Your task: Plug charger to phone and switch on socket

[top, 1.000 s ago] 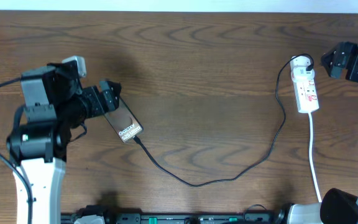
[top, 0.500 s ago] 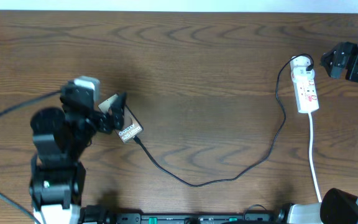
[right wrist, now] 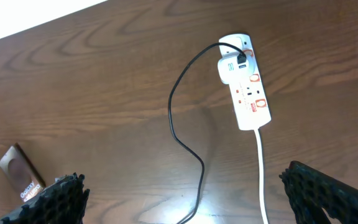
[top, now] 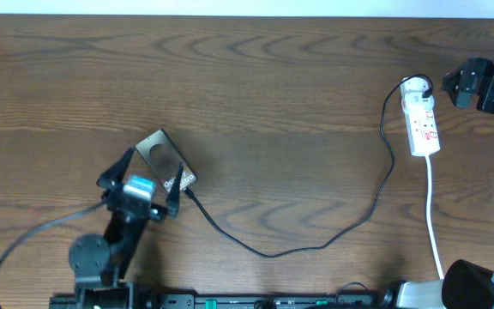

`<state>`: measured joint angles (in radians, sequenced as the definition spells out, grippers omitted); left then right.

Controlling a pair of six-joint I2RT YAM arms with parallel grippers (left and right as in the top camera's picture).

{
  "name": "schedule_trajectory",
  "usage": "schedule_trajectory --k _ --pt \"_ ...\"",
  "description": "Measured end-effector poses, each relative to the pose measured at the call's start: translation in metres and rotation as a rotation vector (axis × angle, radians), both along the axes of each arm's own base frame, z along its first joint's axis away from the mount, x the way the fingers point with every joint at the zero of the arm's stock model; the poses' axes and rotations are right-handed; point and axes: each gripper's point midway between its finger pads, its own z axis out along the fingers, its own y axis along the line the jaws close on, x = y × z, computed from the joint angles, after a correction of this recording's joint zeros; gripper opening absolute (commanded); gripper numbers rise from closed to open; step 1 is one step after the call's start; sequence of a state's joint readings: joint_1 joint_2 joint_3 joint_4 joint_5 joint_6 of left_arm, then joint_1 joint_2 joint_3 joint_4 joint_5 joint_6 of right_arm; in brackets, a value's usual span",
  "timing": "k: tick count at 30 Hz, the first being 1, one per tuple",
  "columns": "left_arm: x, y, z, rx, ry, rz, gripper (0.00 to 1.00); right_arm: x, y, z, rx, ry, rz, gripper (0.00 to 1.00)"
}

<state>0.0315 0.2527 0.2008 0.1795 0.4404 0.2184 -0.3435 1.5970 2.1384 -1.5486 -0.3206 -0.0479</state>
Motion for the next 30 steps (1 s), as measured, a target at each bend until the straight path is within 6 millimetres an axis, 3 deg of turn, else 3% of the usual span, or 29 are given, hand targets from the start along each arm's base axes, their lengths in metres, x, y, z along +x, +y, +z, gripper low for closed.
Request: schedule_trajectory --k 4,6,14,20,30 --pt "-0.006 0.0 -0.026 0.001 -0.048 0.002 0.92 0.0 0.0 0.0 0.001 -0.001 0.0 0.99" --pt "-0.008 0.001 -0.052 0.0 0.007 0.006 0.92 0.0 0.0 0.0 0.001 0.0 0.0 0.99" --pt "-0.005 0.021 -0.077 -0.039 0.118 0.133 0.92 0.0 0.0 0.0 0.0 0.0 0.0 0.99" --pt "-0.003 0.047 -0.082 -0.124 0.168 0.288 0.92 0.0 0.0 0.0 0.0 0.0 0.0 0.99" --pt "-0.002 0.054 -0.082 -0.141 0.171 0.33 0.92 0.0 0.0 0.0 0.0 0.0 0.0 0.99"
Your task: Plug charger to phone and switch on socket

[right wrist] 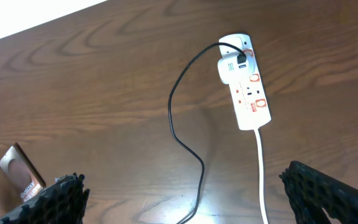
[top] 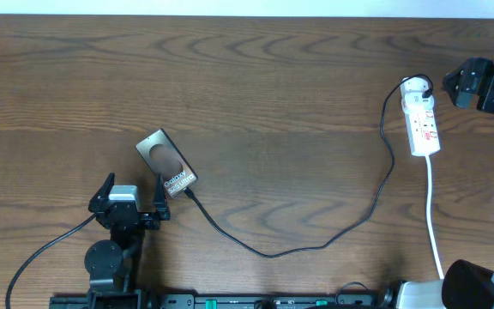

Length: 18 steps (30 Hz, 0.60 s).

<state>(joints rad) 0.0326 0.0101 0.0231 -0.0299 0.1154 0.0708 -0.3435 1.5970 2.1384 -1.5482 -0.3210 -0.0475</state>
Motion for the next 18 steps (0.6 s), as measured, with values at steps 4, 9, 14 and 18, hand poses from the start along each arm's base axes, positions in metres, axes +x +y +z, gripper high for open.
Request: schedule_trajectory --k 4,9,14,18 --pt "0.0 0.0005 -0.0001 0.0 0.0 0.003 0.92 0.0 0.0 0.0 0.0 0.0 0.0 0.99" --pt "0.0 0.0017 -0.0002 0.001 0.001 0.01 0.92 0.0 0.0 0.0 0.0 0.0 0.0 0.99" --pt "0.0 0.0018 -0.0002 0.001 0.001 0.01 0.92 0.0 -0.0001 0.0 0.0 0.0 0.0 0.99" --pt "0.0 0.0018 -0.0003 0.001 0.001 0.01 0.92 0.0 -0.0001 0.0 0.0 0.0 0.0 0.99"
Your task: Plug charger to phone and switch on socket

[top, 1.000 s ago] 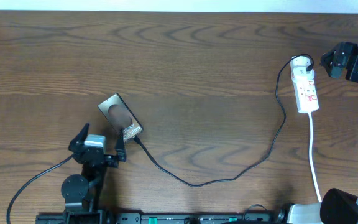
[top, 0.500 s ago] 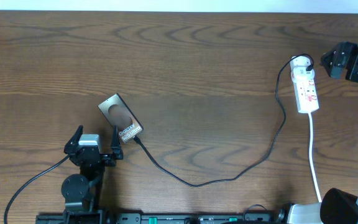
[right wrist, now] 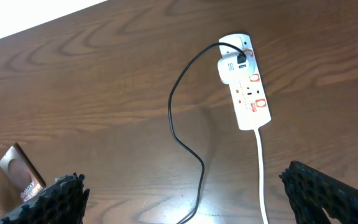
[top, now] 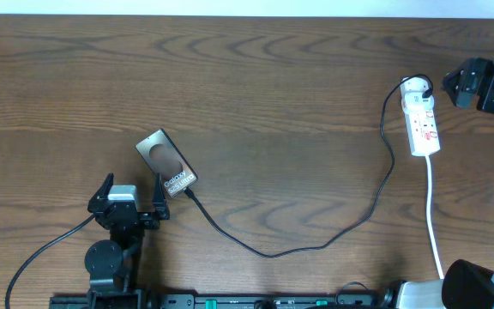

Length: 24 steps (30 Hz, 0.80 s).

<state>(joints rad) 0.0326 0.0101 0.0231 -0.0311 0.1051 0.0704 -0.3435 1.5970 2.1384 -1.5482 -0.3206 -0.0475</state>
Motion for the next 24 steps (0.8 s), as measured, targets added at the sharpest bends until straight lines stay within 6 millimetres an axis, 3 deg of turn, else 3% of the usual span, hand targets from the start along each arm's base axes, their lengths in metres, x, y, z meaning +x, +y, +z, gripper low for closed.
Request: schedule_trajectory --k 11,16,24 --pt "0.0 0.0 0.0 0.0 0.0 0.0 0.92 0.001 0.0 0.001 -0.002 -0.004 0.0 0.99" --pt "0.0 0.0 0.0 0.0 0.0 0.0 0.92 0.014 -0.004 0.011 -0.036 -0.075 0.007 0.99" --pt "0.0 0.001 0.0 0.0 0.001 0.005 0.92 0.02 0.033 0.035 -0.144 -0.381 0.113 0.99"
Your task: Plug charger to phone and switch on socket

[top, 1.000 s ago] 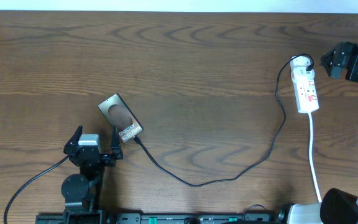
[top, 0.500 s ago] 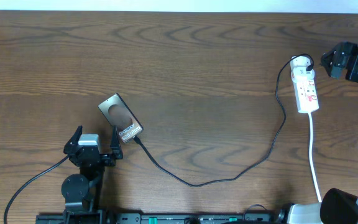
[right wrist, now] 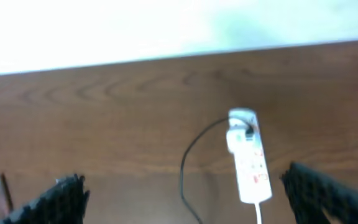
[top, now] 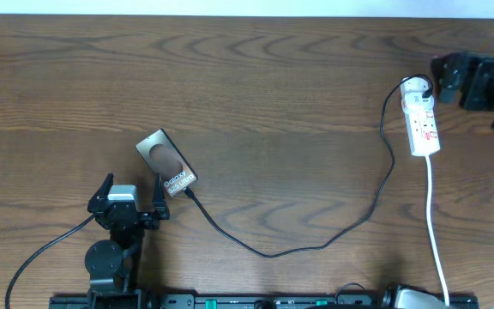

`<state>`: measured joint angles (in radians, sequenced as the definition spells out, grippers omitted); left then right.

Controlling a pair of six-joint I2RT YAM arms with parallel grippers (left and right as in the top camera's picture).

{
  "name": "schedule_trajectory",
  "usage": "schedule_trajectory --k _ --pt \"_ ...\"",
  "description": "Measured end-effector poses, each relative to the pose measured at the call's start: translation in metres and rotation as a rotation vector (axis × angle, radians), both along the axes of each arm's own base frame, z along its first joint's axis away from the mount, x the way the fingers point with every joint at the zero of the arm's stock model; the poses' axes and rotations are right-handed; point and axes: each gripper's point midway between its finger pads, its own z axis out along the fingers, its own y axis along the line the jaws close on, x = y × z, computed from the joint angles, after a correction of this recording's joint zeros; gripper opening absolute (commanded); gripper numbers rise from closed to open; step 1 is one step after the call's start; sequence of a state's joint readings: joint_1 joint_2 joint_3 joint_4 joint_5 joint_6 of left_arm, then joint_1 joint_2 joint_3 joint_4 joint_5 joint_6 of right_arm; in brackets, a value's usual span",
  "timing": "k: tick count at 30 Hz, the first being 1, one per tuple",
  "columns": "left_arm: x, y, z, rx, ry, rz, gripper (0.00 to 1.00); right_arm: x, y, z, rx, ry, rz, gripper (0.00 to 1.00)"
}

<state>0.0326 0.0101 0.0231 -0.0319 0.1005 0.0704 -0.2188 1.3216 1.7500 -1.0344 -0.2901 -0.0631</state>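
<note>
The phone (top: 166, 160) lies slanted on the table left of centre, with a brown back and a white label. The black charger cable (top: 273, 254) meets its lower end and loops right to the white power strip (top: 422, 118), where its plug sits at the far end. In the blurred right wrist view the power strip (right wrist: 249, 160) is low in the picture. My left gripper (top: 133, 185) stands open and empty just below-left of the phone. My right gripper (top: 446, 77) is open beside the strip's far end, its fingers (right wrist: 64, 199) wide apart.
The strip's white lead (top: 434, 215) runs from the strip to the front edge of the table. The table's far edge (right wrist: 179, 56) against a white wall is close behind the strip. A black rail (top: 256, 300) lines the front edge.
My right gripper has shifted left toward the strip's far end and its view has tilted up, now blurred, showing the wall. The left arm, phone and cable have not moved.
At first my left gripper was open around the phone's lower end, where the cable joins it. A second later it had drawn back toward the front edge, leaving the phone with the cable attached. The right arm stayed still by the strip until now.
</note>
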Motion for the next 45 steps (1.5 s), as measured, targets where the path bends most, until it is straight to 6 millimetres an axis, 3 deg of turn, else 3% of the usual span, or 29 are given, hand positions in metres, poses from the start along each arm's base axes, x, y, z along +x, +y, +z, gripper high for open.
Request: schedule_trajectory --k 5,11,17,23,30,36,45 --pt "0.0 0.001 0.0 0.0 0.0 0.003 0.92 -0.005 0.016 -0.014 -0.039 -0.233 0.04 0.99" --pt "0.0 0.0 0.0 0.0 0.002 0.003 0.92 -0.028 0.034 -0.078 -0.052 -0.441 0.098 0.99" --pt "0.0 0.001 0.0 0.0 0.001 0.003 0.92 -0.064 0.042 -0.122 -0.078 -0.593 0.108 0.99" --pt "0.0 0.0 0.0 0.0 0.001 0.003 0.92 -0.085 0.042 -0.175 -0.085 -0.602 0.09 0.99" --pt "0.0 0.001 0.0 0.0 0.001 0.003 0.92 -0.096 0.029 -0.216 -0.099 -0.563 0.002 0.99" --pt "0.0 0.0 0.0 0.0 0.001 0.003 0.92 -0.105 0.005 -0.23 -0.093 -0.518 -0.155 0.99" --pt "0.0 0.0 0.0 0.0 0.002 0.003 0.92 -0.107 -0.006 -0.234 -0.092 -0.499 -0.221 0.99"
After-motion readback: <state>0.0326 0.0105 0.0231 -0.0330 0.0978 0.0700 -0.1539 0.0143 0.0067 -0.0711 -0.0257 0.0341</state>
